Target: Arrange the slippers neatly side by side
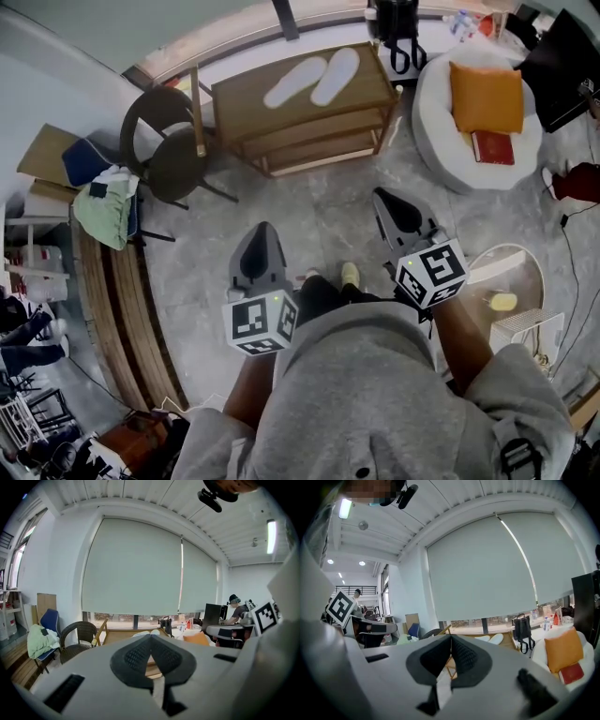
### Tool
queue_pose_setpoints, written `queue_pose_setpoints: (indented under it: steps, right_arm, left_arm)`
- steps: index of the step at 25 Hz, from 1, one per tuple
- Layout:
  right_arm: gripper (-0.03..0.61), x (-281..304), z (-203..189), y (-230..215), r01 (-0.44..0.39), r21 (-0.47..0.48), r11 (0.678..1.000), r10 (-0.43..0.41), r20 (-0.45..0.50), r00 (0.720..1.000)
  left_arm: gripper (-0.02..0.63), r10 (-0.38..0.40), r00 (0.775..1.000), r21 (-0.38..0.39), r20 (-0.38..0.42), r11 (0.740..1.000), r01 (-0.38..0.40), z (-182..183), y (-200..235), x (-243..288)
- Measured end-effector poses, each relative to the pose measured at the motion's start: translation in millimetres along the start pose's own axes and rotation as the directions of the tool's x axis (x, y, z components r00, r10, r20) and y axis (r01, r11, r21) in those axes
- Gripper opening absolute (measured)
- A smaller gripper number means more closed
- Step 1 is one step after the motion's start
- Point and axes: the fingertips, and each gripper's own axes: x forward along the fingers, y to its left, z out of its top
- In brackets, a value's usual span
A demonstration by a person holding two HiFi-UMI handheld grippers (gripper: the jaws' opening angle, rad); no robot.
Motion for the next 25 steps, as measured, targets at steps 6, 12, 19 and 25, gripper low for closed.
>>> queue_pose_setpoints:
  steps: [6, 12, 19, 25]
  right_arm:
    - [0.026, 1.7, -0.1, -5.5, 0.001, -0.011, 1.0, -0.001, 0.003, 1.0]
    - [0.026, 28.2, 4.0, -12.8, 0.013, -0.026, 1.0, -0.013, -0.002, 1.0]
    - [0.026, 78.8, 15.6, -40.3, 0.035, -0.026, 0.999, -0.036, -0.022, 0.999]
    - [0.026, 134.5, 23.4, -68.6, 0.063, -0.031, 0.998, -0.064, -0.054, 0.996]
  left_arm:
    - [0.015, 0.005, 1.0, -0.009, 0.03, 1.0, -0.005, 4.2, 0.9, 4.3]
    - [0.015, -0.007, 0.999, -0.009, 0.044, 1.0, 0.008, 11.6, 13.8, 29.9]
    - [0.015, -0.03, 0.999, -0.023, 0.042, 0.999, 0.031, 27.0, 34.1, 89.5]
    - [0.015, -0.041, 0.999, -0.028, 0.035, 0.999, 0.042, 44.9, 58.1, 152.2]
